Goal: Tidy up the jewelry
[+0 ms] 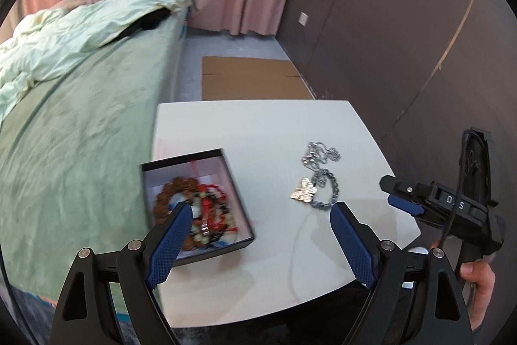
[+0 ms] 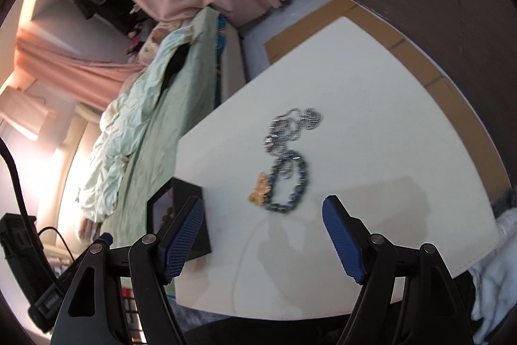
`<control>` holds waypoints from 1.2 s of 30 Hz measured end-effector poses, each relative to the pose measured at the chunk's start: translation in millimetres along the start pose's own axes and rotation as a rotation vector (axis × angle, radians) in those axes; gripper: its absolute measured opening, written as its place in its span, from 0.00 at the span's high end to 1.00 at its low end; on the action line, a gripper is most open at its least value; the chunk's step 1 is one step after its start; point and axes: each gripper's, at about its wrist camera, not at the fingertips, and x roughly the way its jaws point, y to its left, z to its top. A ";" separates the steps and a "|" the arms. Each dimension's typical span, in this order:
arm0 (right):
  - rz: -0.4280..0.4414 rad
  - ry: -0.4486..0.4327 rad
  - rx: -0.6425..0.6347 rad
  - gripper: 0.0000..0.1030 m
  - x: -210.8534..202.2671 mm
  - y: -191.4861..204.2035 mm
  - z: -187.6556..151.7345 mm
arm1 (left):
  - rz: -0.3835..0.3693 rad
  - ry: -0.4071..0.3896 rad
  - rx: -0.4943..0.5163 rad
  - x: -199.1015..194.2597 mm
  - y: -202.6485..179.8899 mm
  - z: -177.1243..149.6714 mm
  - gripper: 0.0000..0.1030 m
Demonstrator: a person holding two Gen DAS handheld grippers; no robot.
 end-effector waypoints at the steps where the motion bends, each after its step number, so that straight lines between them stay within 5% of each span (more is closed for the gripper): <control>1: -0.006 0.005 0.009 0.26 0.9 -4.0 1.1 | -0.003 0.010 0.012 4.5 -5.3 1.0 0.15; 18: -0.024 -0.011 0.061 0.26 -5.2 -30.9 25.2 | -0.052 0.188 0.098 89.7 -54.9 18.9 0.49; 36: -0.027 -0.006 0.060 0.26 -3.6 -41.5 37.6 | -0.036 0.333 0.128 164.1 -64.7 19.7 0.51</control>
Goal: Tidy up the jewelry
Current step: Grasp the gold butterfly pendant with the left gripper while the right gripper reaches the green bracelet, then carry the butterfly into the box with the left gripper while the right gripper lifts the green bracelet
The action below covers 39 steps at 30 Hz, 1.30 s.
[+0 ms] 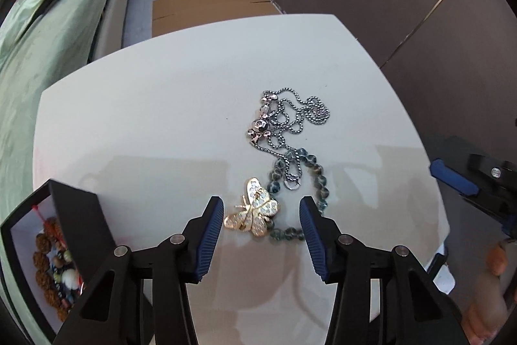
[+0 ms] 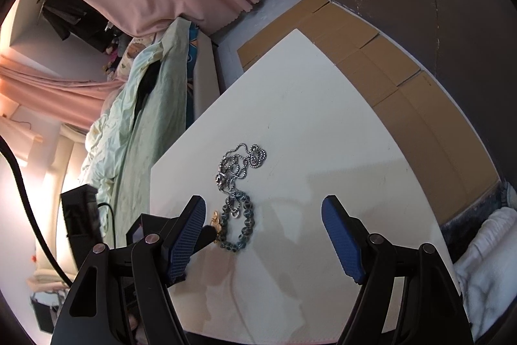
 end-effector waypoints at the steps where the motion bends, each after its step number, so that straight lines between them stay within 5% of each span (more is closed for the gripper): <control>1: 0.000 0.001 -0.001 0.26 0.0 0.1 -0.2 | 0.001 0.002 0.001 2.8 0.1 0.5 0.51; 10: -0.032 0.027 -0.030 0.27 11.5 8.8 -1.9 | 0.001 0.014 0.004 10.0 -0.1 0.0 0.81; 18: -0.068 0.124 -0.107 0.57 44.3 29.7 -12.1 | -0.021 -0.042 -0.018 -20.0 8.0 -2.7 0.80; 28: -0.211 0.159 -0.186 0.62 73.1 51.0 -22.1 | -0.037 -0.100 -0.049 -54.3 28.1 -12.9 0.80; 39: -0.545 0.120 -0.437 0.67 98.2 87.0 -41.7 | -0.026 -0.174 -0.081 -102.0 62.6 -39.7 0.80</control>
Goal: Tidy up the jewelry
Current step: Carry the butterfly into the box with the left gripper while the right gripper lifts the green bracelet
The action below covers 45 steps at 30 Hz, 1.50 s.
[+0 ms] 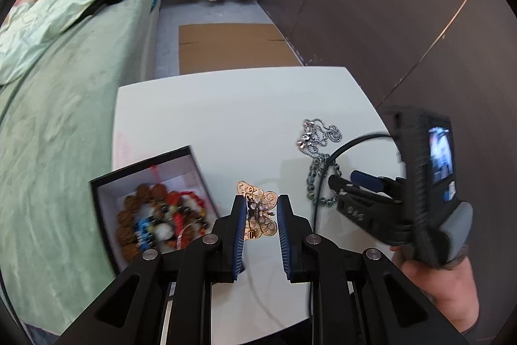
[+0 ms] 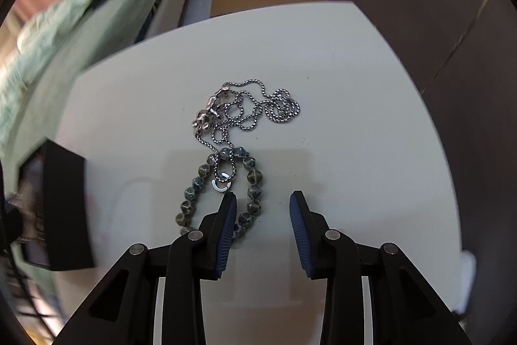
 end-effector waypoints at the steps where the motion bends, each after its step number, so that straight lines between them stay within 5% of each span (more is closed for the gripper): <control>1: -0.001 -0.010 -0.020 0.76 -1.7 4.2 -2.0 | 0.002 -0.004 0.000 -3.4 2.2 -2.0 0.80; 6: 0.029 -0.008 -0.015 0.90 -8.7 1.3 -12.1 | 0.024 -0.011 -0.001 -17.1 9.7 -12.2 0.80; 28: 0.427 -0.244 0.157 0.90 -86.5 10.5 -31.3 | 0.091 -0.108 -0.043 -96.9 39.7 -38.3 0.80; 40: 0.651 -0.344 0.112 0.90 -115.2 30.8 -21.3 | 0.059 -0.104 -0.082 -77.7 53.1 -27.9 0.80; 45: 0.680 -0.358 0.092 0.90 -116.5 38.9 -18.6 | 0.020 -0.077 -0.107 -58.5 55.6 -22.1 0.80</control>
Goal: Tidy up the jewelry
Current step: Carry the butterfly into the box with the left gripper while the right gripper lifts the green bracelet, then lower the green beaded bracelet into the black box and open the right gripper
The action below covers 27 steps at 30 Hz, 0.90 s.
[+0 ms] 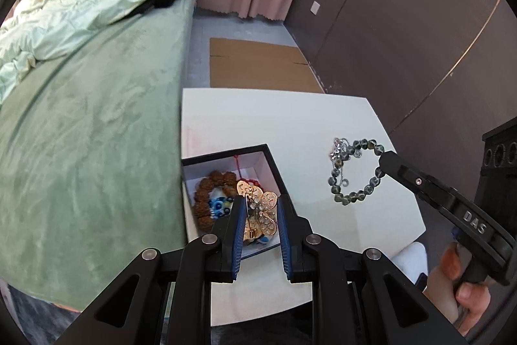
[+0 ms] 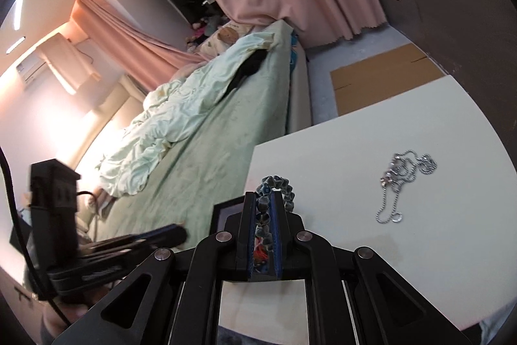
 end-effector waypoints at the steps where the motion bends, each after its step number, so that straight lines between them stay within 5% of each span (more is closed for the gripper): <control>1: 0.001 0.003 -0.003 0.90 1.8 1.1 0.3 | -0.007 0.003 -0.005 3.3 -0.1 0.5 0.80; 5: 0.014 0.013 -0.017 0.90 8.0 4.2 2.2 | -0.084 0.045 -0.016 18.1 -0.4 1.7 0.78; 9: 0.042 0.024 -0.022 0.90 12.8 8.5 1.3 | -0.088 0.053 -0.052 23.9 7.7 2.7 0.36; 24: 0.053 0.080 -0.061 0.89 45.2 37.0 -9.5 | -0.044 -0.002 -0.115 -12.2 47.1 -7.6 0.34; 26: 0.119 0.130 -0.080 0.75 51.6 44.9 -12.4 | -0.043 -0.002 -0.121 -16.2 51.1 -10.7 0.34; 27: 0.130 0.134 -0.086 0.55 51.4 47.0 -14.0 | -0.046 -0.001 -0.123 -17.9 52.4 -11.9 0.33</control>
